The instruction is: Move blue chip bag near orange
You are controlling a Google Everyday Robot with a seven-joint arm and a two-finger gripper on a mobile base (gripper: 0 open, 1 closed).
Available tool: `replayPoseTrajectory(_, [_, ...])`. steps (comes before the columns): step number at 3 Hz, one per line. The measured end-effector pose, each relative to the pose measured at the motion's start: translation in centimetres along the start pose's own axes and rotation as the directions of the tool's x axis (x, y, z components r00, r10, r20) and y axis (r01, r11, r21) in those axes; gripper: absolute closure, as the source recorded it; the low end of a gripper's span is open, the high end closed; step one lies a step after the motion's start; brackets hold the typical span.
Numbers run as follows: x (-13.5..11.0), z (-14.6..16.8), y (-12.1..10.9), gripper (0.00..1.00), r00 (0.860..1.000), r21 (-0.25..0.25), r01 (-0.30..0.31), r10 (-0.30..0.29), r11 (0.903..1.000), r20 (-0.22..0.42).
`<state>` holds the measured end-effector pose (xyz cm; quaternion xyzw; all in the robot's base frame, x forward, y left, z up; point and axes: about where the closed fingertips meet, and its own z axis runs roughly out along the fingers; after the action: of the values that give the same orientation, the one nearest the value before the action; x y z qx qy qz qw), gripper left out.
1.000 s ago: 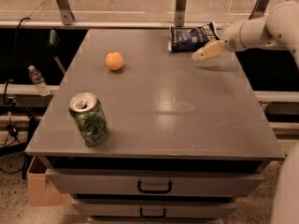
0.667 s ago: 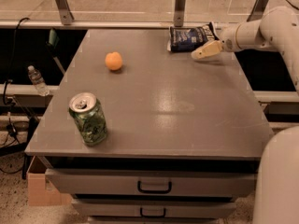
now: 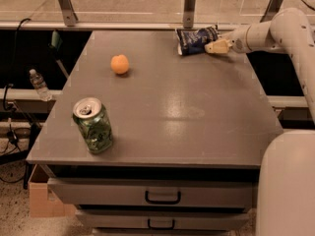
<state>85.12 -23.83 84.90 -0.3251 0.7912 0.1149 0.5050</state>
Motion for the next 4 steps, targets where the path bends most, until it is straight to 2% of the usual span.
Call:
replayPoseTrajectory(1, [-0.8,-0.9,-0.2,0.71,1.0,0.007,-0.015,0.015,0.9999,0.017])
replayPoseTrajectory(2, [-3.3,-3.0,0.2,0.94,0.998,0.018,-0.003,0.002,0.9998,0.062])
replayPoseTrajectory(3, [-7.3,-5.8,0.8,1.0,0.992,0.048,0.038,-0.043,0.9981,0.117])
replayPoseTrajectory(4, [-7.3,-5.8,0.8,1.0,0.992,0.048,0.038,-0.043,0.9981,0.117])
